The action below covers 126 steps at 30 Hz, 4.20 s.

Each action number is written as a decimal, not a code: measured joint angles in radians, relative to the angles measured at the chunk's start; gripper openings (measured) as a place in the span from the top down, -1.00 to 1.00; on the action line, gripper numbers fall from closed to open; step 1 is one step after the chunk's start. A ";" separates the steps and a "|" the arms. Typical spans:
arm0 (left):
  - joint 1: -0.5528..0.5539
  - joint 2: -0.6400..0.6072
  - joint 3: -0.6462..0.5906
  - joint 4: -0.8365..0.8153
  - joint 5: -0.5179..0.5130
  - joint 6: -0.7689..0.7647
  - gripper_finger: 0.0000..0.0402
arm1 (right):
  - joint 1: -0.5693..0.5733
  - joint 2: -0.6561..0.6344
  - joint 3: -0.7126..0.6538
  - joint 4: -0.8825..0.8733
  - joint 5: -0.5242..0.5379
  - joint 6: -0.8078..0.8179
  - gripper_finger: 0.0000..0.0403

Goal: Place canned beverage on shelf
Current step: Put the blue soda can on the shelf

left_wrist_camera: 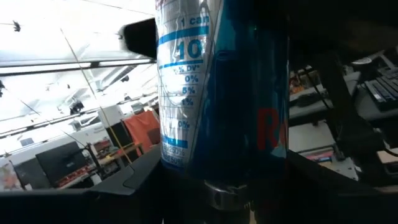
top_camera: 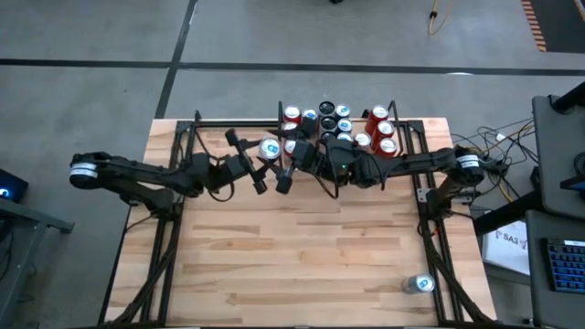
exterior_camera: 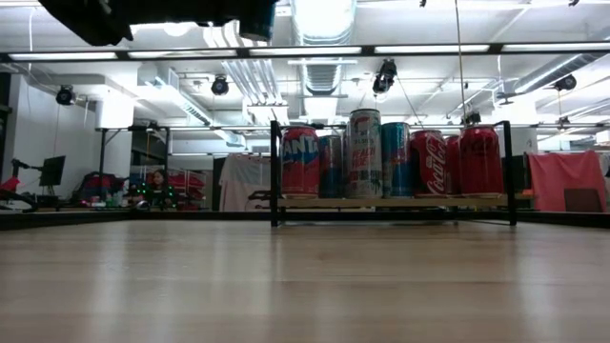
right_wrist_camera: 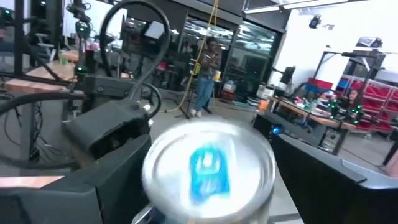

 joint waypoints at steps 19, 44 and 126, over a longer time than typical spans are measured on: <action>-0.001 0.036 0.022 0.008 -0.039 0.003 -0.40 | -0.002 -0.001 0.000 -0.028 0.008 0.040 -0.10; 0.031 -0.018 0.003 -0.012 -0.221 0.155 -0.55 | -0.233 -0.176 -0.023 -0.438 0.128 0.305 -0.10; 0.247 -0.207 -0.002 -0.348 0.093 -0.161 -0.25 | -0.331 0.037 -0.272 -0.195 0.194 0.485 -0.10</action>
